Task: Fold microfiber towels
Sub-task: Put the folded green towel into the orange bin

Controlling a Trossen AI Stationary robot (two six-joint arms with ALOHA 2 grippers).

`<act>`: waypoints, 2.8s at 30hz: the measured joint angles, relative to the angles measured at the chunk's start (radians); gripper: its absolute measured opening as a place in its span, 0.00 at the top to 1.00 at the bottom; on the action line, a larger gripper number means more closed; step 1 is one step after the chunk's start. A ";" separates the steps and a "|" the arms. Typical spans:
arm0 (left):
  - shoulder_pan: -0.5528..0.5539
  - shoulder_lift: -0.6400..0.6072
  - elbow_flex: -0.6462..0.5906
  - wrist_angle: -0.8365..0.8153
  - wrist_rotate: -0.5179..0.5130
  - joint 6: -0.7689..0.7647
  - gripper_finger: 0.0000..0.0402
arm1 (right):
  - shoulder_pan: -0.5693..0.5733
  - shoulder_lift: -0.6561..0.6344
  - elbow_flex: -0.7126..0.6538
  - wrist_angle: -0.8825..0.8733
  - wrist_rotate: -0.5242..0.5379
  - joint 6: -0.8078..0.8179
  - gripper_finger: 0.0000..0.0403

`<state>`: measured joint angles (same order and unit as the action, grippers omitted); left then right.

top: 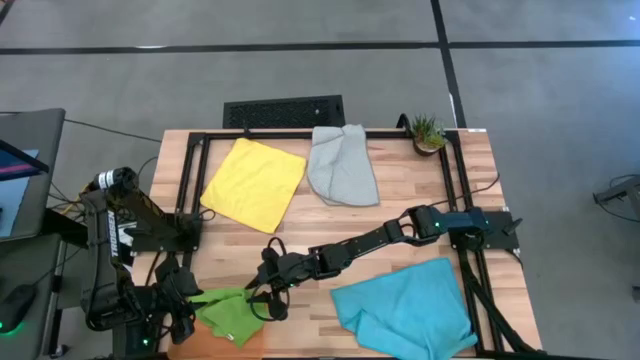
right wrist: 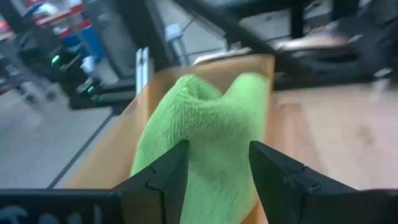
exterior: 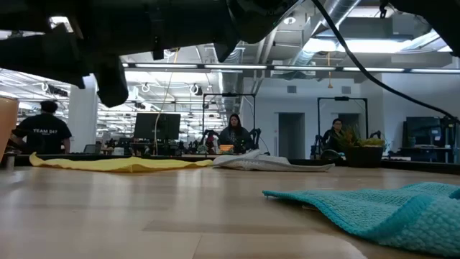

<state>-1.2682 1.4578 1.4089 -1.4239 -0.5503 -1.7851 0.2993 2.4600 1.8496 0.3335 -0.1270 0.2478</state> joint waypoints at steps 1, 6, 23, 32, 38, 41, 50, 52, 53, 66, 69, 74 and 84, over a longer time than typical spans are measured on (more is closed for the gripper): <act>0.000 0.000 0.000 0.000 0.000 0.000 0.69 | 0.000 0.000 0.000 0.005 -0.021 0.000 0.52; 0.000 0.000 0.000 0.000 0.000 0.000 0.69 | 0.001 -0.002 0.001 0.009 -0.033 -0.001 0.52; 0.000 0.000 0.000 0.000 0.000 0.000 0.69 | 0.027 -0.002 0.001 0.012 -0.002 0.059 0.52; 0.000 0.000 0.000 0.000 0.001 0.000 0.69 | 0.019 0.011 0.000 0.009 0.048 0.058 0.52; 0.000 0.000 0.000 0.000 0.001 0.000 0.69 | -0.007 0.004 0.000 -0.052 0.047 -0.009 0.52; 0.000 0.000 0.000 0.000 0.001 0.000 0.69 | -0.013 -0.007 0.000 -0.077 0.043 -0.016 0.52; 0.000 0.000 0.000 0.000 0.001 0.001 0.69 | -0.032 -0.015 0.000 -0.049 0.044 -0.073 0.52; 0.000 0.000 0.000 0.000 0.001 0.001 0.69 | -0.035 -0.015 0.000 -0.053 0.044 -0.074 0.52; 0.000 0.000 0.000 0.000 0.001 0.004 0.69 | -0.039 -0.015 0.000 -0.053 0.044 -0.081 0.52; 0.001 0.000 -0.047 0.013 -0.050 0.024 0.69 | -0.013 -0.186 0.000 -0.373 0.150 -0.356 0.52; 0.019 0.000 -0.117 0.065 -0.055 0.024 0.69 | 0.005 -0.244 0.000 -0.478 0.246 -0.415 0.52; 0.082 0.001 -0.208 0.238 -0.077 0.162 0.69 | 0.026 -0.326 0.000 -0.615 0.373 -0.466 0.52; 0.221 0.001 -0.387 0.591 -0.073 0.529 0.69 | 0.037 -0.400 0.000 -0.765 0.448 -0.458 0.52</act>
<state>-1.0472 1.4589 1.0218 -0.8327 -0.6232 -1.2560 0.3362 2.0602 1.8500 -0.4317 0.3206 -0.2107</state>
